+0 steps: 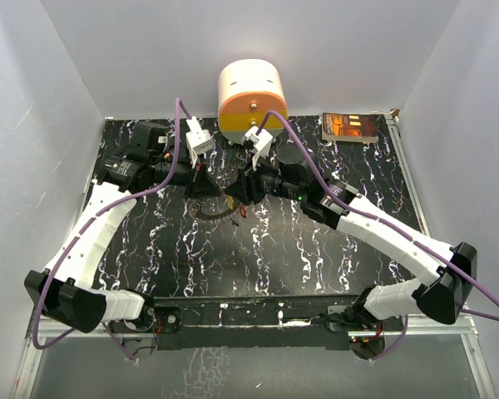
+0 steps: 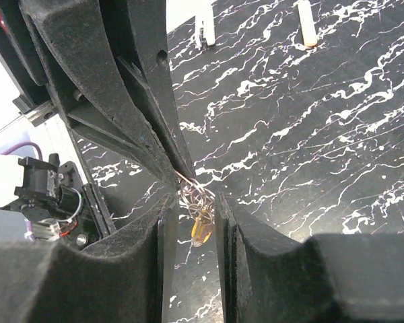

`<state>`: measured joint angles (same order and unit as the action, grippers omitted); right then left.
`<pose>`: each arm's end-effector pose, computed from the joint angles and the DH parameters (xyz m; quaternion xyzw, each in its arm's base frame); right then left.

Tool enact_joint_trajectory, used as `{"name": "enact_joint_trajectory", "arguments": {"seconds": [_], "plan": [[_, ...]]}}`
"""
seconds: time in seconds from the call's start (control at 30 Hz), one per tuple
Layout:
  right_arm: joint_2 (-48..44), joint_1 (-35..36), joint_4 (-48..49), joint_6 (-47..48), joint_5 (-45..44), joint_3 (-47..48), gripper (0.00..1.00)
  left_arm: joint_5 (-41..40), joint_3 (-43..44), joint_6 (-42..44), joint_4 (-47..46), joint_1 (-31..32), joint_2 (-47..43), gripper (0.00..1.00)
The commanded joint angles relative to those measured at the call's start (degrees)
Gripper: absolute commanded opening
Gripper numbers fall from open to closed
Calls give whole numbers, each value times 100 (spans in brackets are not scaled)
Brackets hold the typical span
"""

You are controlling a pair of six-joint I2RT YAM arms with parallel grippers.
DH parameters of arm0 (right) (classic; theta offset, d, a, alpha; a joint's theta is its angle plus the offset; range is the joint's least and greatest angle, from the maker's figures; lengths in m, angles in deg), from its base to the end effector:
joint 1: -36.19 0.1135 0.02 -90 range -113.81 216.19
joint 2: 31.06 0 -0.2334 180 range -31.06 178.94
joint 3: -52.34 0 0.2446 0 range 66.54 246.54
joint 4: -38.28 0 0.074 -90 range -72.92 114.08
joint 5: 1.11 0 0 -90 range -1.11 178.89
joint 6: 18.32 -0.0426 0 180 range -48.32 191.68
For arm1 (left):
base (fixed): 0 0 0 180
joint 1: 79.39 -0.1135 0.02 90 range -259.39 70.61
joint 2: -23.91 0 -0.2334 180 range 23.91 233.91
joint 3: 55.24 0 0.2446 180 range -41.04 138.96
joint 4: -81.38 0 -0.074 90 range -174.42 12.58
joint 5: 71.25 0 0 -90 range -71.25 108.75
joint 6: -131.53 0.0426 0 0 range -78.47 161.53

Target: Put the keys on the keyring

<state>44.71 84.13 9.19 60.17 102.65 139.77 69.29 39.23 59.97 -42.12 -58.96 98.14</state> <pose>0.2017 0.2386 0.3546 -0.3175 0.7380 0.3752 0.4624 0.2393 -0.1242 0.3630 0.4504 0.6965 -0.3878 0.4020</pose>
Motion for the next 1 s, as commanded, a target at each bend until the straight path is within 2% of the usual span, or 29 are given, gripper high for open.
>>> {"name": "enact_joint_trajectory", "arguments": {"seconds": [0.0,0.27,0.5,0.97], "plan": [[-20,9,462,483,134,11,34,418,248,42,-3,-19,-219,0],[149,9,395,699,233,121,35,493,252,20,6,-20,-198,0],[278,12,367,800,166,281,29,500,222,26,7,-16,-209,0],[64,13,467,912,-481,274,30,589,128,46,32,-14,-256,0]]}}
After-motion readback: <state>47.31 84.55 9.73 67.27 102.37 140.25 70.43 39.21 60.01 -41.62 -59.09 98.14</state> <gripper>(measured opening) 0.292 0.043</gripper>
